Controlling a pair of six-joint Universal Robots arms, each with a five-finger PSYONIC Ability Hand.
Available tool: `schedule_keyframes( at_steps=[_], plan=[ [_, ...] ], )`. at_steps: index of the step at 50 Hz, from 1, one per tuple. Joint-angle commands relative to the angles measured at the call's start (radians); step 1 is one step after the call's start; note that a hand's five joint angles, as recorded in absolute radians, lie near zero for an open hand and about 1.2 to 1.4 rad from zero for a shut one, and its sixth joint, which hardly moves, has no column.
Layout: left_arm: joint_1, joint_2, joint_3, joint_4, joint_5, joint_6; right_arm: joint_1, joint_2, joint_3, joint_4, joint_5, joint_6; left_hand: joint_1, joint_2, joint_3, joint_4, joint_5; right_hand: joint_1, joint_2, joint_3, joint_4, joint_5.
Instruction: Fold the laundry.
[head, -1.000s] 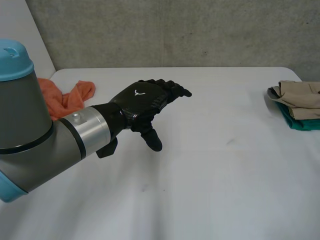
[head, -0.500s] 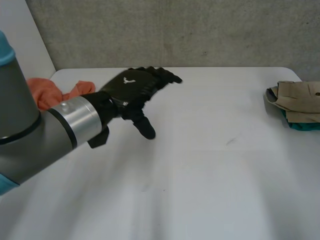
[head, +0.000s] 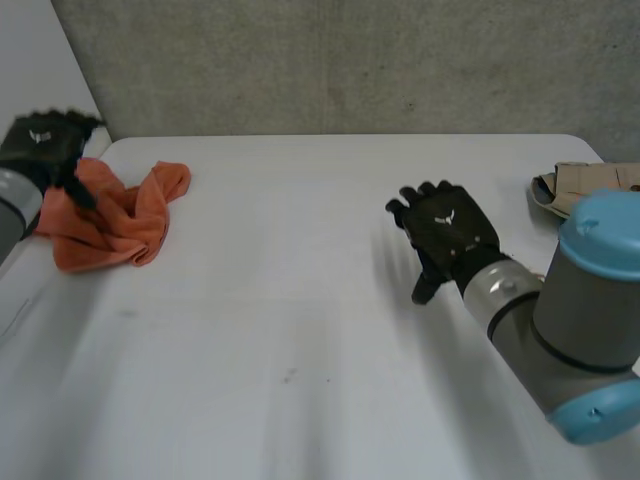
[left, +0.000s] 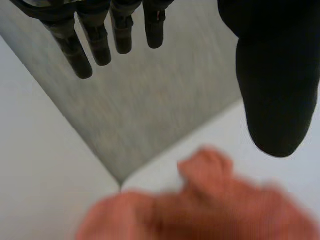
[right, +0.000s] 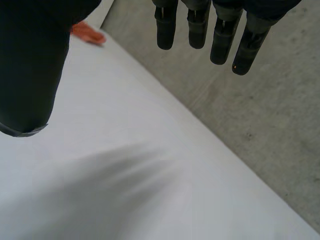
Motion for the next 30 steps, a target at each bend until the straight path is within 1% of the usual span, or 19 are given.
schedule_keyframes(
  at_steps=[1, 2, 11, 16, 19, 20, 21, 23, 28, 29, 30],
  plan=[
    [0.075, -0.245, 0.132, -0.019, 0.083, 0.281, -0.014, -0.007, 0.112, -0.048, -0.021, -0.043, -0.015, -0.03, -0.039, -0.031, -0.046, -0.033, -0.049, -0.043, -0.065, -0.071],
    [0.084, -0.288, 0.167, -0.022, 0.083, 0.307, -0.014, -0.007, 0.118, -0.05, -0.024, -0.043, -0.015, -0.03, -0.039, -0.031, -0.046, -0.033, -0.049, -0.043, -0.065, -0.071],
    [0.093, -0.443, 0.304, -0.018, 0.095, 0.301, -0.022, -0.005, 0.151, -0.053, -0.044, -0.043, -0.005, -0.02, -0.03, -0.022, -0.037, -0.033, -0.049, -0.043, -0.065, -0.071],
    [0.09, -0.501, 0.362, -0.014, 0.104, 0.3, -0.036, -0.004, 0.155, -0.054, -0.046, -0.043, 0.106, 0.091, 0.082, 0.09, 0.074, -0.033, -0.049, -0.043, -0.065, -0.071],
    [0.084, -0.533, 0.396, -0.014, 0.107, 0.298, -0.036, -0.002, 0.158, -0.054, -0.046, -0.043, 0.317, 0.302, 0.293, 0.301, 0.285, -0.033, -0.049, -0.043, -0.065, -0.071],
    [0.083, -0.535, 0.399, -0.014, 0.104, 0.298, -0.036, -0.002, 0.158, -0.056, -0.046, -0.043, 0.425, 0.41, 0.401, 0.409, 0.394, -0.033, -0.049, -0.043, -0.065, -0.071],
    [0.079, -0.535, 0.401, -0.013, 0.101, 0.295, -0.036, -0.002, 0.16, -0.059, -0.046, -0.043, 0.766, 0.751, 0.742, 0.75, 0.735, -0.033, -0.049, -0.043, -0.065, -0.071],
    [0.072, -0.533, 0.396, -0.008, 0.098, 0.284, -0.039, -0.002, 0.163, -0.065, -0.046, -0.043, 1.182, 1.166, 1.157, 1.165, 1.15, -0.033, -0.049, -0.043, -0.065, -0.071],
    [0.0, -0.457, 0.346, 0.048, 0.029, 0.231, -0.046, -0.002, 0.162, -0.074, -0.047, -0.043, 1.207, 1.192, 1.183, 1.19, 1.175, -0.033, -0.049, -0.043, -0.065, -0.071],
    [-0.023, -0.394, 0.296, 0.073, -0.001, 0.194, -0.051, -0.002, 0.16, -0.074, -0.047, -0.043, 1.207, 1.192, 1.183, 1.19, 1.175, -0.033, -0.049, -0.043, -0.065, -0.071],
    [-0.034, -0.357, 0.266, 0.087, -0.014, 0.169, -0.051, -0.002, 0.158, -0.074, -0.047, -0.043, 1.207, 1.192, 1.183, 1.19, 1.175, -0.033, -0.049, -0.043, -0.065, -0.071]
  ],
)
